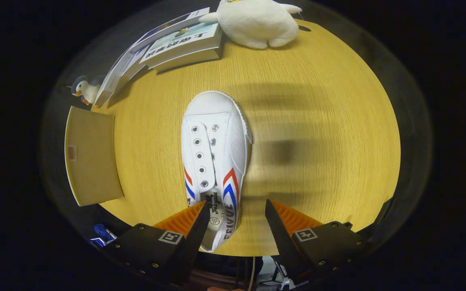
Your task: Open the storage box then place both shoes into the box .Put the left shoe in first, then the right shoe, with the right side of both shoes facing outward in a uniform manner.
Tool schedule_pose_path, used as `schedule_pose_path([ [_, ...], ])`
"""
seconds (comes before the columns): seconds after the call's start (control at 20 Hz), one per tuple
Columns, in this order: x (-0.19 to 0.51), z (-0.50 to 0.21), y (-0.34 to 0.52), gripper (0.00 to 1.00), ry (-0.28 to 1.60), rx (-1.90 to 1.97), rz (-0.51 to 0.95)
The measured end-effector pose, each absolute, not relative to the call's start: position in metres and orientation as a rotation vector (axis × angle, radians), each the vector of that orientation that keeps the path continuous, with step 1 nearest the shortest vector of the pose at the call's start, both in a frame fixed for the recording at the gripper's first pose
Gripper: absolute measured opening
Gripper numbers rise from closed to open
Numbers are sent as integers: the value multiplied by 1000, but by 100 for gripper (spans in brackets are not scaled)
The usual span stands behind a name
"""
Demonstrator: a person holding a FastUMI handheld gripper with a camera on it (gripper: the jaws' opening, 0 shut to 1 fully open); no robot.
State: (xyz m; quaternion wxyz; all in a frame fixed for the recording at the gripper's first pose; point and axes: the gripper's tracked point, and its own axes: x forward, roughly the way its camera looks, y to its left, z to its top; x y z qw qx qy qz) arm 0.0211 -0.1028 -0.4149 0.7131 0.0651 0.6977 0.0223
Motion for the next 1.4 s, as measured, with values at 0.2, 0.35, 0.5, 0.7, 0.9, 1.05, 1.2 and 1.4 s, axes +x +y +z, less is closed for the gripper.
schedule_pose_path([
  [0.2, 27, -432, -100, 81, 1557, 98, 66],
  [0.35, 29, -428, -91, 48, 1541, 96, 118],
  [0.5, 33, -432, -95, 8, 1524, 128, 93],
  [0.7, 21, -418, -97, 1, 1530, 173, 90],
  [0.9, 21, -391, -89, 1, 1479, 188, 105],
  [1.05, 25, -379, -75, 1, 1460, 203, 139],
  [1.2, 24, -364, -64, 1, 1446, 211, 161],
  [1.4, 27, -338, -46, 1, 1400, 221, 194],
])
